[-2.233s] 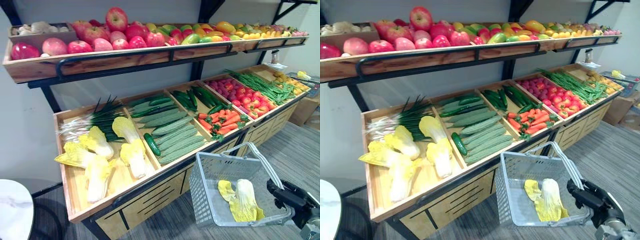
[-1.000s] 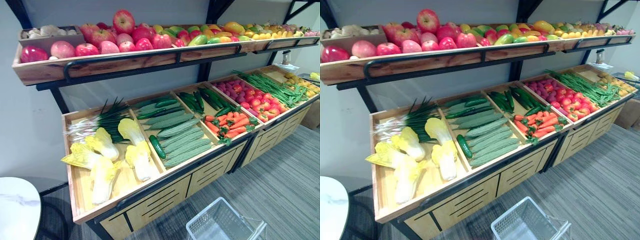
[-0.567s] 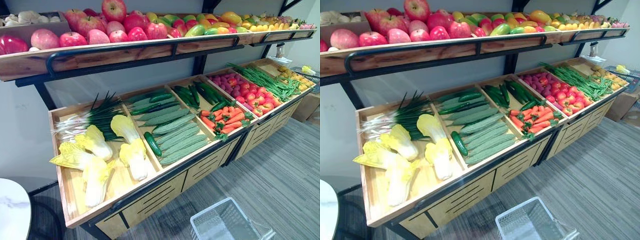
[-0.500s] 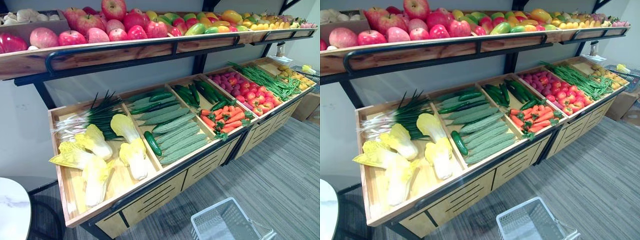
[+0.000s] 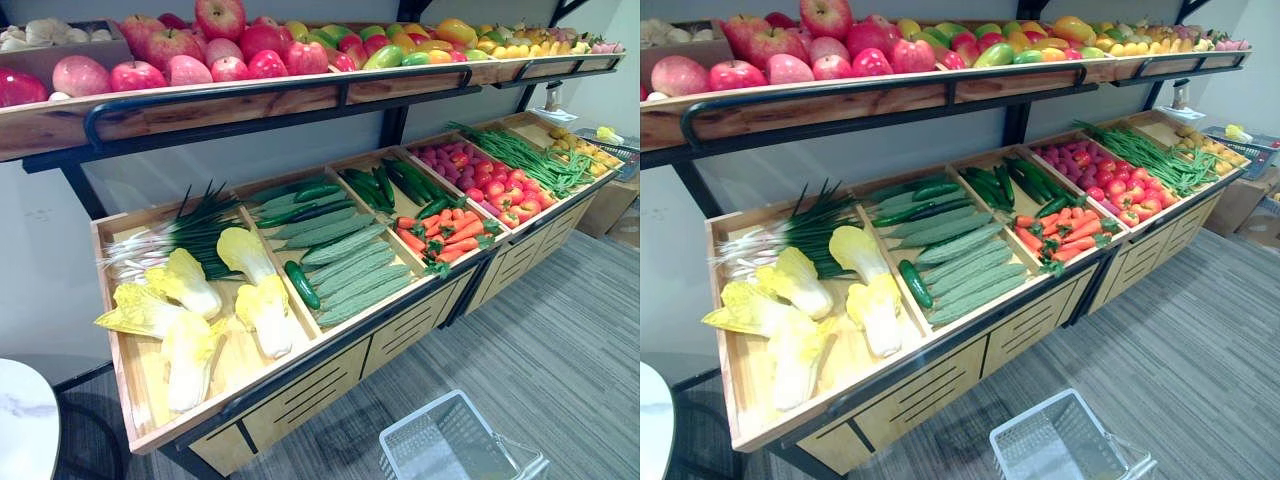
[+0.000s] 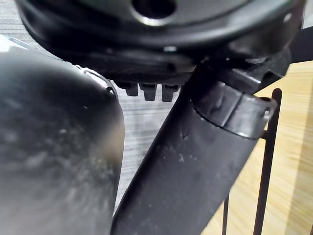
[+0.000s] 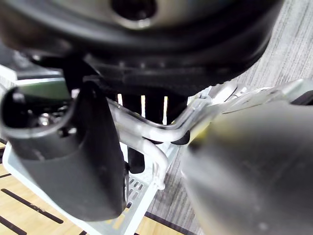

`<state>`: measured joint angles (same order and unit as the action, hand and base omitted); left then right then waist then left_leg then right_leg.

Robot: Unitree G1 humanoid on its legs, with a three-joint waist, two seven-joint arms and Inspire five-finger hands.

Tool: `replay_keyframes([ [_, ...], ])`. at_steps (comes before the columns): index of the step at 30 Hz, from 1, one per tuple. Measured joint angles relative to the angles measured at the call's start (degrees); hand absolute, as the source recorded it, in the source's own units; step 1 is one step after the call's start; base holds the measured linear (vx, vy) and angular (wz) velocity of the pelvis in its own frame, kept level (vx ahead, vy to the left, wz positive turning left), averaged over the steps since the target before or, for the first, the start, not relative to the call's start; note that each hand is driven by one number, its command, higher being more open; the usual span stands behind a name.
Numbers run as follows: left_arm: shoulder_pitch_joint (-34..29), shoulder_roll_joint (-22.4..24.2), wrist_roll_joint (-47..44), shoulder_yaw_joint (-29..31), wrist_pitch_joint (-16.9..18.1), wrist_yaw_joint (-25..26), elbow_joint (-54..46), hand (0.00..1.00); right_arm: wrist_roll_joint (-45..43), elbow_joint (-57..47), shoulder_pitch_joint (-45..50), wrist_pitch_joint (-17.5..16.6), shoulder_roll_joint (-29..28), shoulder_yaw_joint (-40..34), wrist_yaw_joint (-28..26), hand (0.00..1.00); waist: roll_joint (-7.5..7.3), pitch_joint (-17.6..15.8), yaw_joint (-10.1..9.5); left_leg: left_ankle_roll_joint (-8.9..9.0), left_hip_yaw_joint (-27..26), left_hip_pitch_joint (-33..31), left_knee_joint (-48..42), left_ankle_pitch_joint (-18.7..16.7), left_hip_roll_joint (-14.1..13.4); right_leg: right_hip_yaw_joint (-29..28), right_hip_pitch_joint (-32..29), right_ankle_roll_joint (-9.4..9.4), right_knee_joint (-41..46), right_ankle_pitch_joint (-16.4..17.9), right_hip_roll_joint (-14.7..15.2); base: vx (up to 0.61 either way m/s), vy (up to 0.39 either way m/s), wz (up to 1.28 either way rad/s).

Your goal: Pick vegetable in the basket

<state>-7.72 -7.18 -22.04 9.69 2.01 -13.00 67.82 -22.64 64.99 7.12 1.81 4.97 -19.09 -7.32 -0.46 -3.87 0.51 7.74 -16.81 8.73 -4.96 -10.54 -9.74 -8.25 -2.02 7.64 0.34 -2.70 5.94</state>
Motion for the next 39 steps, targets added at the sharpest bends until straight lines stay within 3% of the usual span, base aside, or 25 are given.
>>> replay_keyframes([
  [5,1.0,-0.8,0.0,-2.1,0.0,0.1,-0.1,1.0,-0.3,-0.2,0.0,0.0,0.3,-0.1,0.0,0.0,0.16,0.1,0.55,0.34,-0.1,-1.2,-0.8,-0.2,-0.6,0.0,-1.2,-0.22,1.0,0.3,-0.5,0.0,-0.002,-0.01],
  [8,2.0,-1.5,0.0,-2.2,-0.1,0.2,-0.2,1.0,-2.1,-0.8,-0.2,0.3,0.2,0.0,0.1,0.0,0.11,-0.7,1.08,1.38,-0.1,-1.9,-3.6,-1.0,-2.5,-0.4,-3.6,-1.34,6.3,2.9,-2.4,0.0,-0.038,-0.08],
  [10,2.3,-1.8,-1.2,-1.5,-0.1,0.5,-0.8,1.0,-2.3,-1.0,-0.4,1.5,0.1,0.0,0.1,0.0,-0.84,-1.1,1.01,1.06,1.9,-3.2,-8.9,-1.0,-2.7,-1.9,-5.1,-1.83,10.1,4.7,-3.0,0.0,-0.091,-0.34],
  [12,2.4,-1.5,-3.1,-1.0,0.0,0.5,-1.6,1.0,-2.1,-1.2,-0.9,2.2,0.3,0.2,0.0,0.0,-1.6,-1.2,0.65,-1.51,6.5,-7.0,-17.3,-1.2,-2.5,-4.7,-6.0,-2.26,11.5,5.0,-3.4,-0.03,-0.079,-0.67],
  [13,2.6,-0.6,-3.9,-0.7,0.2,0.6,-2.0,1.0,-1.9,-1.2,-1.7,2.8,0.5,0.6,-0.1,0.0,-1.56,-1.4,-0.24,-4.77,11.0,-8.1,-20.2,-3.5,-1.3,-7.4,-6.5,-2.54,11.7,5.2,-4.0,-0.09,0.025,-0.95],
  [15,2.4,1.6,-4.4,0.8,1.1,1.3,-2.6,1.0,-0.5,-1.4,-3.2,3.7,1.6,1.2,-0.8,0.0,0.17,-1.7,-0.88,-6.26,18.4,-7.8,-17.1,-8.2,2.6,-11.5,-7.2,-2.64,12.2,5.0,-6.6,-0.12,0.119,-1.29],
  [16,2.3,2.3,-4.3,1.4,1.3,1.5,-2.6,1.0,0.0,-1.7,-3.3,3.7,1.9,2.6,-1.0,0.0,0.76,-1.8,-1.09,-4.64,18.8,-6.7,-14.8,-10.3,3.0,-13.0,-7.8,-2.44,12.5,4.6,-8.3,-0.07,0.134,-1.08],
  [17,2.3,2.3,-4.3,2.5,1.2,1.5,-2.5,1.0,0.0,-1.8,-3.1,3.7,1.7,3.2,-1.2,0.0,0.92,-1.0,-1.15,-4.97,18.0,-6.5,-13.7,-10.0,3.0,-13.1,-8.0,-3.03,12.5,4.5,-8.3,-0.01,0.095,-0.89],
  [19,1.3,2.8,-4.4,5.1,1.3,1.7,-2.3,1.0,0.0,-2.7,-2.9,3.2,1.6,5.4,-1.8,0.0,0.81,-1.4,-1.58,-3.09,13.6,-4.1,-12.1,-8.2,1.7,-7.1,-12.2,-5.9,26.1,8.0,-10.8,0.1,0.052,-0.83],
  [20,1.1,3.0,-4.8,7.3,1.3,1.7,-2.4,1.0,0.1,-3.3,-2.5,3.2,1.6,5.5,-2.0,0.0,0.17,-2.0,-1.52,-2.95,14.0,-4.0,-14.8,-8.1,3.1,-5.5,-11.3,-7.36,26.8,9.6,-11.0,0.13,0.053,-0.99],
  [21,1.4,3.1,-5.4,8.7,1.1,1.8,-2.5,1.0,0.2,-3.5,-2.2,3.0,1.4,6.4,-2.1,0.0,-0.87,-2.0,-1.83,-3.79,16.2,-7.4,-22.9,-7.6,5.1,-8.0,-9.2,-6.45,23.2,10.5,-9.5,0.08,0.038,-0.83],
  [22,1.6,3.1,-5.5,9.4,1.1,1.8,-2.4,1.0,0.2,-3.4,-2.3,2.7,1.5,6.8,-2.1,0.0,-1.15,-2.3,-2.23,-4.79,17.8,-9.4,-25.7,-8.5,5.9,-9.3,-8.9,-5.46,21.8,9.8,-8.7,0.03,0.082,-0.97],
  [23,1.7,4.2,-5.5,9.6,1.2,1.7,-2.5,1.0,0.4,-3.5,-2.3,1.9,1.6,6.6,-2.2,0.0,-0.17,-2.3,-2.16,-6.08,19.3,-10.6,-20.3,-9.1,6.9,-11.2,-8.5,-5.57,19.7,8.6,-8.8,0.01,0.108,-0.97],
  [24,1.9,5.7,-5.8,9.8,1.2,1.7,-2.7,1.0,0.4,-3.3,-2.3,1.5,2.0,6.5,-2.0,0.0,1.59,-2.6,-2.22,-5.43,18.5,-10.7,-16.7,-6.8,6.0,-12.6,-8.8,-5.11,19.6,8.4,-10.0,0.01,0.124,-0.96],
  [26,1.8,5.5,-5.4,9.7,1.0,1.8,-2.5,1.0,0.4,-3.5,-1.4,0.5,1.2,6.2,-1.5,0.0,1.7,-1.9,-1.94,-5.9,15.7,-9.4,-14.5,-6.2,5.8,-13.6,-8.8,-5.02,18.9,8.6,-9.6,0.06,0.097,-0.73],
  [29,2.0,5.4,-4.9,9.5,1.3,1.9,-2.5,1.0,0.2,-3.5,-0.9,0.0,0.0,3.9,-1.5,0.0,1.45,-1.8,-1.71,-5.99,12.3,-7.1,-10.6,-5.3,5.7,-10.3,-9.0,-5.64,16.1,8.5,-7.4,0.05,0.045,-0.53],
  [34,2.1,4.6,-4.9,8.5,1.2,2.1,-2.2,1.0,0.0,-3.4,0.1,0.4,0.0,3.6,-1.5,0.0,1.13,-0.6,-1.43,-5.25,7.8,-4.2,-6.1,-4.7,4.1,-10.0,-8.8,-3.12,10.4,2.5,-8.2,0.13,0.001,-0.5],
  [39,4.8,4.8,-2.9,8.3,1.5,1.6,-0.3,1.0,-0.2,-3.4,0.1,0.1,0.1,2.7,-1.3,0.0,1.82,-0.2,-0.15,-5.08,4.5,-2.4,-5.1,-4.5,3.4,-8.2,-8.0,-4.18,6.0,-1.8,-10.1,0.11,0.004,-0.59],
])
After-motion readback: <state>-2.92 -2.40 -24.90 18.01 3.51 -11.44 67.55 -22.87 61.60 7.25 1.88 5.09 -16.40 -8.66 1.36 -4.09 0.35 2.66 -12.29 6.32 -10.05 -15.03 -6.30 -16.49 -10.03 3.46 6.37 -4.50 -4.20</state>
